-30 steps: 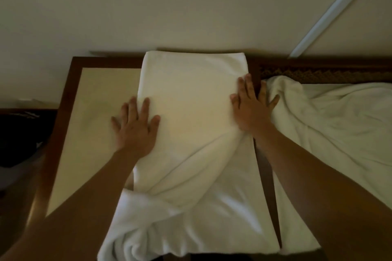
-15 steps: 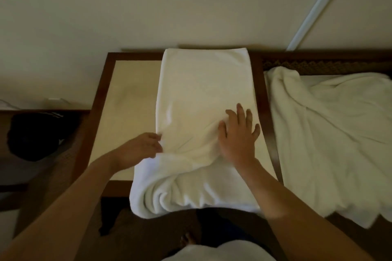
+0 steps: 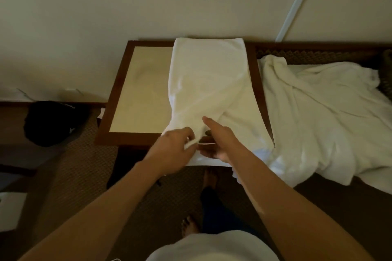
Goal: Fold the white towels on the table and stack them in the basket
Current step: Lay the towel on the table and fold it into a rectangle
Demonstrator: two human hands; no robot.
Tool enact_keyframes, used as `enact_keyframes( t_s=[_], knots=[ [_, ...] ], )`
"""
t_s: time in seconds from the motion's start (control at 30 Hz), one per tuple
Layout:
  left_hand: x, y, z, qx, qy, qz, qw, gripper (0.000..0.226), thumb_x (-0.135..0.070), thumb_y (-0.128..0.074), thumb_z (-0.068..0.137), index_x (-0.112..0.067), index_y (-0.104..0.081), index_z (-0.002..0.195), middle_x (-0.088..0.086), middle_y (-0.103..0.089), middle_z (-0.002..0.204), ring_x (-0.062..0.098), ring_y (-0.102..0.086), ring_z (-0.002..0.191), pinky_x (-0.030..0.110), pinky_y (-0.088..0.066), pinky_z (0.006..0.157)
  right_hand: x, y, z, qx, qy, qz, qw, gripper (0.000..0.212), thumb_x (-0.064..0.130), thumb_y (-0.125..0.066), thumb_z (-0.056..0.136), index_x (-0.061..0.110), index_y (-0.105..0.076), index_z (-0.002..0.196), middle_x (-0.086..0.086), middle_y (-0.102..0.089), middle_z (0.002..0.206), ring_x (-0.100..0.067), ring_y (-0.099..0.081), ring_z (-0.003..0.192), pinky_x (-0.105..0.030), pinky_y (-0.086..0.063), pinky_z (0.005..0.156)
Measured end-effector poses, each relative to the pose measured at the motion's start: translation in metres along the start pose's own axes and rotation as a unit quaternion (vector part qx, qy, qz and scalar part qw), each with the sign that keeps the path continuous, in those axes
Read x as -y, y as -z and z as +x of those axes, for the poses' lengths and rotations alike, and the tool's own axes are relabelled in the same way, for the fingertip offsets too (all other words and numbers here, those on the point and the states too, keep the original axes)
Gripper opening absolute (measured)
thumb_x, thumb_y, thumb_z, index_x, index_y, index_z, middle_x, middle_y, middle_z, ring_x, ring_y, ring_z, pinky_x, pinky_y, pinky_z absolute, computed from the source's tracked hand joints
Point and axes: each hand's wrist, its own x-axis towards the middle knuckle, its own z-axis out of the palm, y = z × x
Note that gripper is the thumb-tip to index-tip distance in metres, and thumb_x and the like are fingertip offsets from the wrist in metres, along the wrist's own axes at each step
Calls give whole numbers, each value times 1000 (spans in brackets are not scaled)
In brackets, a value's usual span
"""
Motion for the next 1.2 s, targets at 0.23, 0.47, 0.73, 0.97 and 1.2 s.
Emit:
enact_keyframes(
  t_s=[0.23, 0.47, 0.73, 0.97, 1.2],
  knots=[
    [-21, -44, -44, 14, -37, -231, 972, 11, -30, -75, 92, -30, -68, 100, -13, -65, 90, 5, -57, 69, 22, -52, 66, -28, 30, -26, -31, 76, -26, 996, 21, 12, -64, 94, 6, -69, 113, -17, -72, 112, -35, -69, 101, -48, -61, 80],
    [36, -66, -35, -293, 275, -413, 817, 12, -26, -57, 101, -20, -65, 109, -1, -65, 103, 19, -62, 96, 37, -50, 85, -41, 56, -42, -39, 150, -15, 988, 14, 14, -56, 102, 14, -68, 109, -8, -74, 106, -27, -70, 100, -42, -58, 84],
    [62, -106, 6, -106, 374, -555, 735, 41, -49, -38, 107, -25, -54, 137, -3, -60, 133, 22, -55, 119, 45, -34, 95, -46, 101, -48, -14, 140, 68, 988, 25, 13, -55, 97, 8, -70, 116, -14, -75, 107, -29, -72, 93, -41, -58, 81],
    [62, -98, 15, -49, 382, -493, 780, 62, -59, -51, 100, -19, -51, 148, 2, -53, 146, 27, -44, 140, 49, -32, 115, -50, 133, -29, -141, 118, 41, 982, 14, 15, -61, 85, 6, -70, 91, -20, -69, 102, -36, -62, 96, -48, -50, 96],
    [66, -95, 11, 47, 314, -511, 799, 44, -59, -63, 92, -31, -62, 126, -2, -63, 136, 24, -57, 125, 45, -40, 104, -60, 141, -16, -103, 154, -24, 982, 16, 26, -63, 100, 18, -75, 104, -1, -78, 105, -21, -72, 99, -37, -56, 89]
  ],
)
